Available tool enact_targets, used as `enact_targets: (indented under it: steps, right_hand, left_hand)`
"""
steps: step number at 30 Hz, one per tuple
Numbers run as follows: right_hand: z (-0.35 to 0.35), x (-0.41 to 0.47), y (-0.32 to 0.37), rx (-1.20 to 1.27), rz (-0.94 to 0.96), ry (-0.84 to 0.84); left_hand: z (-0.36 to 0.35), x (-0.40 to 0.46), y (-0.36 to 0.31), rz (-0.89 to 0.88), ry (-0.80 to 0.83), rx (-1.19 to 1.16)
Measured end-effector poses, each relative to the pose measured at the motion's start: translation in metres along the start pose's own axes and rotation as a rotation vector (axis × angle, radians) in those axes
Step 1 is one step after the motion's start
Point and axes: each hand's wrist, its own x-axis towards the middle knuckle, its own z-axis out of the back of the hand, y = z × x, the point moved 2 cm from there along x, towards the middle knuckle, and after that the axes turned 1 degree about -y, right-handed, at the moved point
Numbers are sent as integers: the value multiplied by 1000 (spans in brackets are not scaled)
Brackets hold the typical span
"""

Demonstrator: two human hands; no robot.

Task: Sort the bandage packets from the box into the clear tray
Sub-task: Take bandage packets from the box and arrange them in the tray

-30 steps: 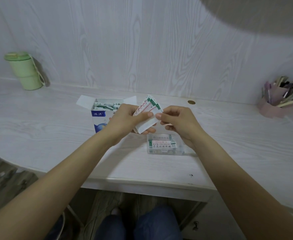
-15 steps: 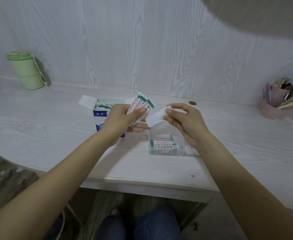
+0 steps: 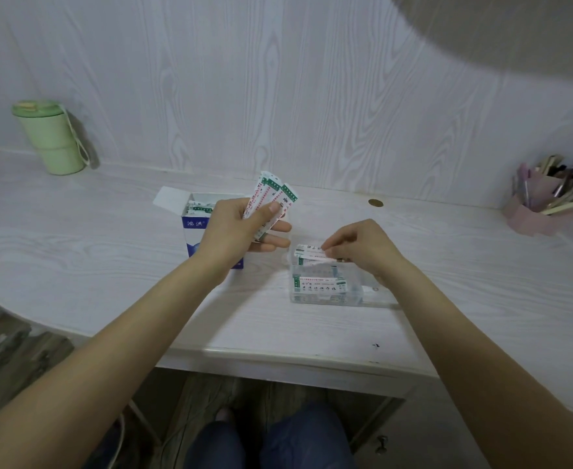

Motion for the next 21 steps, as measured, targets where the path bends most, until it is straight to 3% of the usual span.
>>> enact_targets:
  steps: [12,21]
  right_hand:
    - [-23,9,11,-677,140,39]
    - [-27,11,17,-650,165,137]
  left_hand:
    - [1,-1,0,-4,24,12]
    - [-1,-2,-2,-5,38,20]
